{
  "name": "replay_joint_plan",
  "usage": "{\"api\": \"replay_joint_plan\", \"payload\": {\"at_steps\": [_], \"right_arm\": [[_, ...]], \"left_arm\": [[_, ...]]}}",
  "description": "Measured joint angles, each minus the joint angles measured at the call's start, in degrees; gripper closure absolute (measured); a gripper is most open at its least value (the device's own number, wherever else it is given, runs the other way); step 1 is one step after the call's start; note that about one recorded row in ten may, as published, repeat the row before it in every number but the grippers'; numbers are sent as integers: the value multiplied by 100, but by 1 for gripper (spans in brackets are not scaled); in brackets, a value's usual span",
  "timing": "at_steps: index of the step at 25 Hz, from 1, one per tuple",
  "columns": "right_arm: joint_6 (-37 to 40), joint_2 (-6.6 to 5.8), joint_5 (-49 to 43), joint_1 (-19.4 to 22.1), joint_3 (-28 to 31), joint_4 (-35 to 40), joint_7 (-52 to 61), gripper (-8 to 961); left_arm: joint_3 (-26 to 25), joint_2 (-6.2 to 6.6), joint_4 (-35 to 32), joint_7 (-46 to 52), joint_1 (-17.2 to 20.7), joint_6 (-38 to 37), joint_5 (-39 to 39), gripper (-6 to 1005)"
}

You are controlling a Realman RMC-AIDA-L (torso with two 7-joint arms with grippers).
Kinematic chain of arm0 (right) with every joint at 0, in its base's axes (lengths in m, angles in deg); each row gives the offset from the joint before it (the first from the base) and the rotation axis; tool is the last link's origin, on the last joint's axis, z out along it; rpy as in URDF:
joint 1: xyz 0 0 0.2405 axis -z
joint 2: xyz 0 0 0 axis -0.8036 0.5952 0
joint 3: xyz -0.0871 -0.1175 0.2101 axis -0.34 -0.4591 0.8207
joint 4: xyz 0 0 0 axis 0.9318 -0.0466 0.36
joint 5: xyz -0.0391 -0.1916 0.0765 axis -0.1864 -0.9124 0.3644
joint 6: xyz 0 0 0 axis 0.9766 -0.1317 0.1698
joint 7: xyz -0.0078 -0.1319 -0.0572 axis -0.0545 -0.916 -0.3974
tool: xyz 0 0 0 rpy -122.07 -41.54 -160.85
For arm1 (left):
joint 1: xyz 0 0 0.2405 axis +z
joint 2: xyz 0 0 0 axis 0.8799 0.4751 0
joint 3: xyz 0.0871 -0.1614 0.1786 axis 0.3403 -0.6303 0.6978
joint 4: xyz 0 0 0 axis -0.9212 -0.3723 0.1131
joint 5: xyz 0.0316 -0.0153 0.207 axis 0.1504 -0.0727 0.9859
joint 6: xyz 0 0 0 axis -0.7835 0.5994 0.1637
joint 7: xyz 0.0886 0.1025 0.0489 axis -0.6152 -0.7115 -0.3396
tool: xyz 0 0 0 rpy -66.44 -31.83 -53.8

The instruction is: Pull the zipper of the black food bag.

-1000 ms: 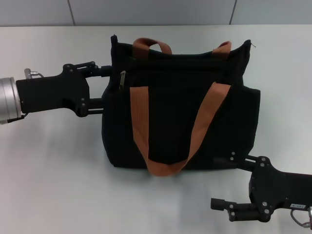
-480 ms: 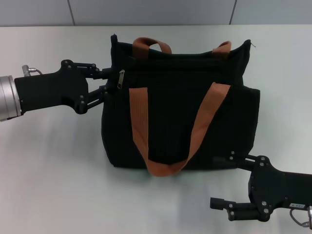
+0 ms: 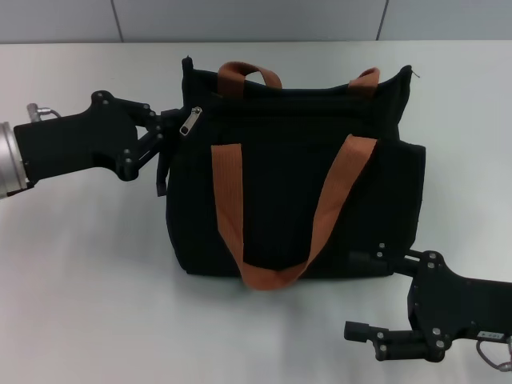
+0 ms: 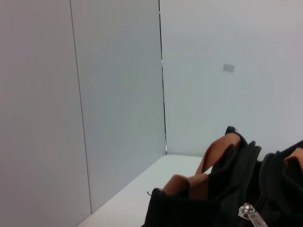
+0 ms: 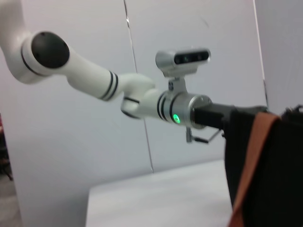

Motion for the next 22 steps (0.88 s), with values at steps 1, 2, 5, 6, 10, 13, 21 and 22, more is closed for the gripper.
{"api": "replay_joint_plan", "payload": {"at_steps": [1, 2, 5, 6, 10, 13, 21, 22], "right_arm": [[76, 0, 30, -2, 4, -2, 0, 139], [164, 0, 76, -4, 16, -7, 8, 141], [464, -3, 274, -12, 44, -15, 111, 150], [584, -4, 352, -19, 47, -10, 183, 152], [1016, -7, 794, -124, 53, -10, 770, 163], [1164, -4, 1227, -298, 53, 7, 1542, 172], [1011, -24, 1755, -1031, 8, 601, 4191, 194], [936, -12, 1743, -1103, -25, 729, 4393, 197]], "left_arm": [[0, 0, -16, 0, 28, -36, -33, 923], [0, 0, -28, 0, 55, -66, -61, 950], [0, -2, -38, -8, 143, -133, -205, 977], [1, -4, -38, -10, 168, -155, -251, 977], [0, -19, -38, -15, 250, -198, -370, 977], [0, -68, -38, -38, 289, -242, -410, 977], [-8, -110, -36, -48, 357, -405, -533, 977], [-7, -114, -34, -28, 347, -404, -533, 977]]}}
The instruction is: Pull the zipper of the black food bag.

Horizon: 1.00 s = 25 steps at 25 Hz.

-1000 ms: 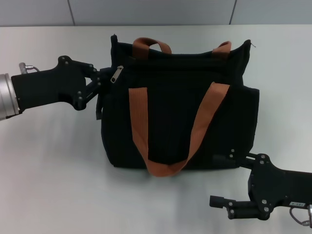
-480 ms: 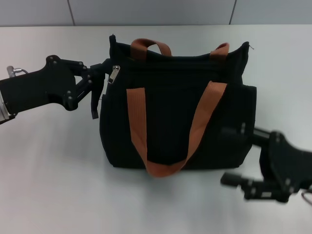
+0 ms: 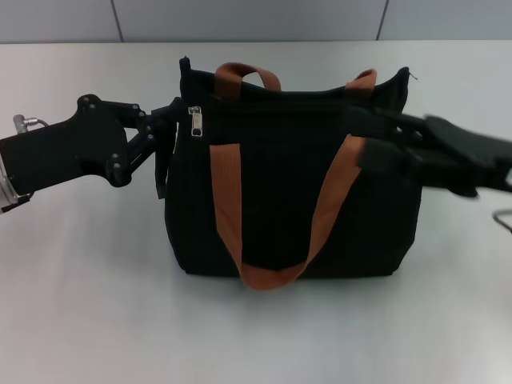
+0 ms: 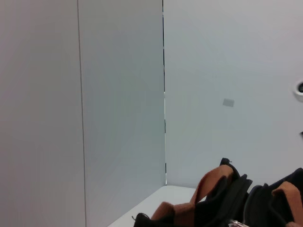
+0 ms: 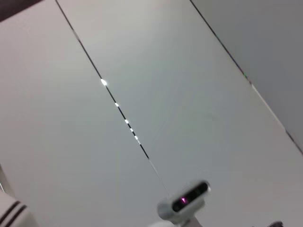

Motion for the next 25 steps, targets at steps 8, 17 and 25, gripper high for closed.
{"api": "replay_joint_plan", "payload": {"at_steps": [8, 17, 25], "right_arm": [[-944, 16, -21, -631, -728, 495, 1125, 219], [-1547, 16, -28, -1168, -1348, 931, 2057, 281], [-1879, -38, -78, -1396, -2059, 1438, 3573, 453]], "left_arm": [[8, -9, 3, 33, -28, 27, -2, 977], [-1, 11, -2, 39, -48, 48, -2, 976], [-9, 7, 13, 41, -16, 9, -51, 976]]}}
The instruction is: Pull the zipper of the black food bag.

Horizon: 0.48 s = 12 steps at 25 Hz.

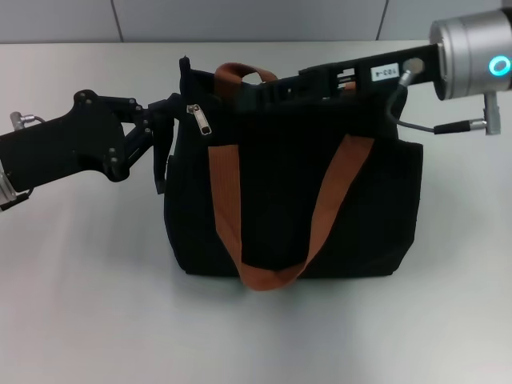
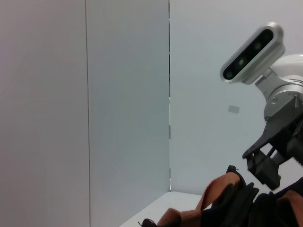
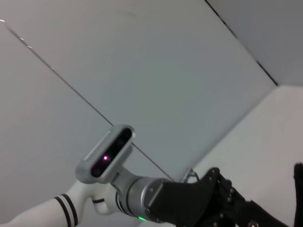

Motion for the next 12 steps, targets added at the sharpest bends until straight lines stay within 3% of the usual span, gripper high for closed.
{"api": "replay_joint_plan", "payload": {"at_steps": [6, 12], "right_arm": [[-121, -44, -518, -356, -173, 121, 988, 630], [-177, -44, -563, -445, -175, 97, 1054, 628]], "left_arm": [[-35, -10, 28, -10, 35, -31, -49, 976], [-30, -45, 37, -52, 54, -83, -55, 976]]}}
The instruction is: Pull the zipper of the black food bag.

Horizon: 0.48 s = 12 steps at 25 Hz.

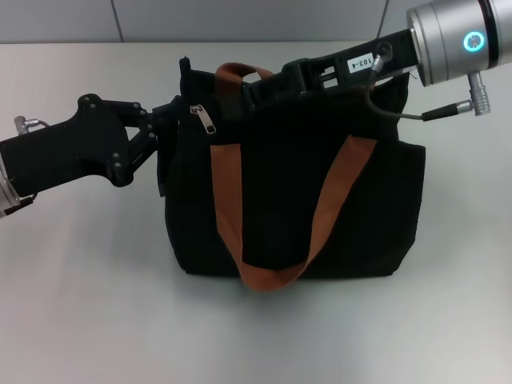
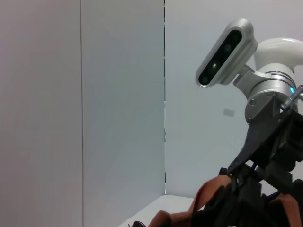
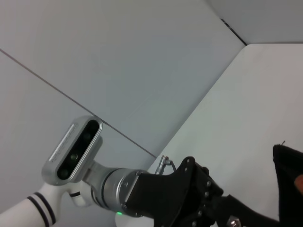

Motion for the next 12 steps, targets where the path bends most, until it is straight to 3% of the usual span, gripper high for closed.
{"api": "replay_joint_plan", "payload": {"at_steps": [12], "right_arm": [[-470, 49, 0, -150, -515, -9, 121, 627]], "left_arm": [[9, 1, 2, -5, 0, -135, -1, 977]]}}
